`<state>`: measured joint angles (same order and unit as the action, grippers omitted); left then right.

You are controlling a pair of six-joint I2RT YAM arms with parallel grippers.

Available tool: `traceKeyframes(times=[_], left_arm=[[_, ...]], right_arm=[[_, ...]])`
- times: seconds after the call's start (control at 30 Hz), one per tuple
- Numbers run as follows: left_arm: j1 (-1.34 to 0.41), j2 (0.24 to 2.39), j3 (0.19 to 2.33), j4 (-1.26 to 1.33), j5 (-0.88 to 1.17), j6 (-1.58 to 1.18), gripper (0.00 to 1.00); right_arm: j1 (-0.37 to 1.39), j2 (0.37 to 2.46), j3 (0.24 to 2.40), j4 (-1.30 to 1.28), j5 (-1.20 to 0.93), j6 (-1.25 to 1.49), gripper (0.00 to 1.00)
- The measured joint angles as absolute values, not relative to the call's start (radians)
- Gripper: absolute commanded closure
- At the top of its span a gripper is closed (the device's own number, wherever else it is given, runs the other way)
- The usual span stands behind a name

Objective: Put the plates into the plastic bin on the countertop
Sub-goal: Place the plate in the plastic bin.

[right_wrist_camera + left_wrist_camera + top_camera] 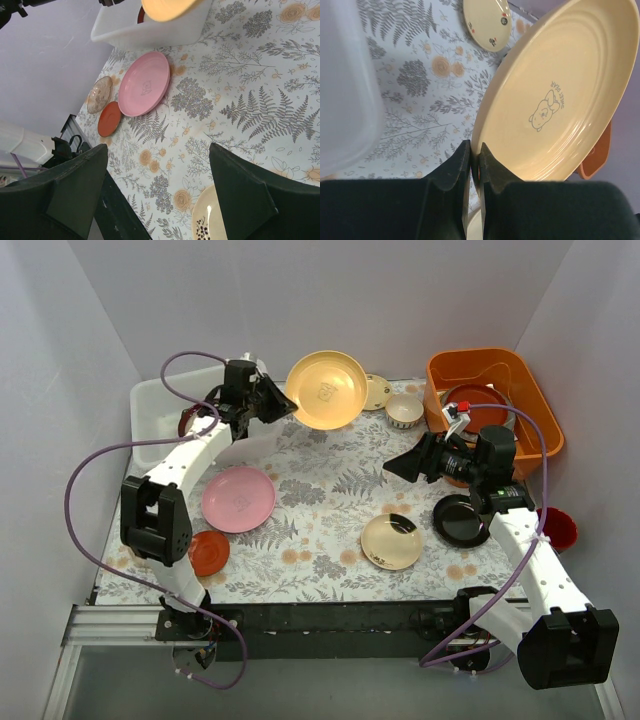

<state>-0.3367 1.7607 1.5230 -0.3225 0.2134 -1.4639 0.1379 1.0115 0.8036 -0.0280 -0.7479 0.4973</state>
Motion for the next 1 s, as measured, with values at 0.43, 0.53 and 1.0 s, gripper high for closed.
traceKeyframes(times=[0.43, 0.53, 1.0], left_arm=[[-0.111, 1.626, 1.443, -0.368, 0.227, -1.439, 1.00], [-0.054, 1.620, 1.406, -0.369, 0.241, -1.438, 1.00], [0.225, 1.619, 1.299, -0.381, 0.311, -1.410, 1.00]], right_arm=[[0.138, 1.011, 0.804, -0.028, -0.748, 0.497, 0.11], [0.138, 1.011, 0.803, -0.028, -0.748, 0.497, 0.11], [0.138, 1.012, 0.789, -0.028, -0.752, 0.498, 0.11]])
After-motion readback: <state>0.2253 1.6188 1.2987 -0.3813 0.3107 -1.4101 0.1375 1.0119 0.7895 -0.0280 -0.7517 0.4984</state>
